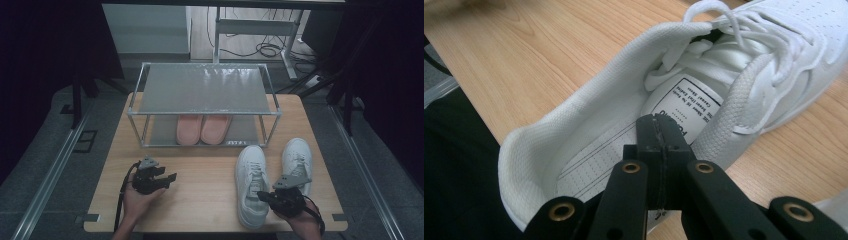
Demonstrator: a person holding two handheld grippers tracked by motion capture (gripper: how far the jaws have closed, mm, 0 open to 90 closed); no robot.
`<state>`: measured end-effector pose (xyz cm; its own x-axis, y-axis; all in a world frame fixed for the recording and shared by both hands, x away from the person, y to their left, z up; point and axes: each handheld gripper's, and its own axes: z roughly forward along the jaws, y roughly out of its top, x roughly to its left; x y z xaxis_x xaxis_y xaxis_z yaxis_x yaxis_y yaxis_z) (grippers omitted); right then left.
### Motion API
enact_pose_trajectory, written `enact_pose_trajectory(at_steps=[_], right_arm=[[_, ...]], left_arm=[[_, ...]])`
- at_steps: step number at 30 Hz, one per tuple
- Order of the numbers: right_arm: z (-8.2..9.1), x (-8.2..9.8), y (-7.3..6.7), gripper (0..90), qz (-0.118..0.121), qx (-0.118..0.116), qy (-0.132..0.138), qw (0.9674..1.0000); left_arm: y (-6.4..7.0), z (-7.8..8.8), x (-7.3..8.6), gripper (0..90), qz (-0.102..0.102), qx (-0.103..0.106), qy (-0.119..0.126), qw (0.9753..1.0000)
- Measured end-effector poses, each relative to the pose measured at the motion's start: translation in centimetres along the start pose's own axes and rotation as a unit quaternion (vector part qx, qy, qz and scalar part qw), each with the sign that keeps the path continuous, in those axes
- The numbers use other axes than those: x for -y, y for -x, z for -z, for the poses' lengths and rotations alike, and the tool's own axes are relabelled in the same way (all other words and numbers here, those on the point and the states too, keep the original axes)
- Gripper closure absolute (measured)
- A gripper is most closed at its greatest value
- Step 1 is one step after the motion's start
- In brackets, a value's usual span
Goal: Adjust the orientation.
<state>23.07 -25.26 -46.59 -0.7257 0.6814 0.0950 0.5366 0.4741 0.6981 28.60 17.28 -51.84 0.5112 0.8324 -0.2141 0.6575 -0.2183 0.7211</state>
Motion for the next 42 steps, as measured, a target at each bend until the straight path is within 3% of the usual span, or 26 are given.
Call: enact_pose_trajectory(at_steps=[7,12,17,21,24,30,42], right_arm=[[0.9,-0.5,0.0,89.9,0.008,-0.003,0.028,0.9996],[2.3,-1.6,0.7,89.9,0.007,0.022,0.053,0.9983],[2.5,-2.6,2.5,89.9,-0.006,0.049,0.051,0.9975],[2.0,-3.1,4.0,89.9,-0.017,0.068,0.031,0.9970],[1.4,-3.2,4.4,89.9,-0.017,0.073,0.018,0.9970],[0.3,-3.1,3.9,89.9,-0.003,0.082,-0.013,0.9965],[-1.0,-3.5,3.3,90.0,0.018,0.118,-0.064,0.9908]], left_arm=[[0.0,-0.1,0.0,43.9,0.003,0.002,0.000,1.0000],[0.1,0.0,-0.1,43.9,0.001,0.000,0.000,1.0000],[0.4,0.1,-0.2,43.8,-0.003,0.001,0.002,1.0000],[0.2,0.1,-0.3,43.8,-0.003,0.000,0.003,1.0000],[0.1,0.2,-0.3,43.9,0.000,0.001,0.003,1.0000],[0.2,0.4,-0.3,43.9,-0.003,0.000,0.006,1.0000],[0.3,0.4,-0.3,43.9,-0.004,0.001,0.006,1.0000]])
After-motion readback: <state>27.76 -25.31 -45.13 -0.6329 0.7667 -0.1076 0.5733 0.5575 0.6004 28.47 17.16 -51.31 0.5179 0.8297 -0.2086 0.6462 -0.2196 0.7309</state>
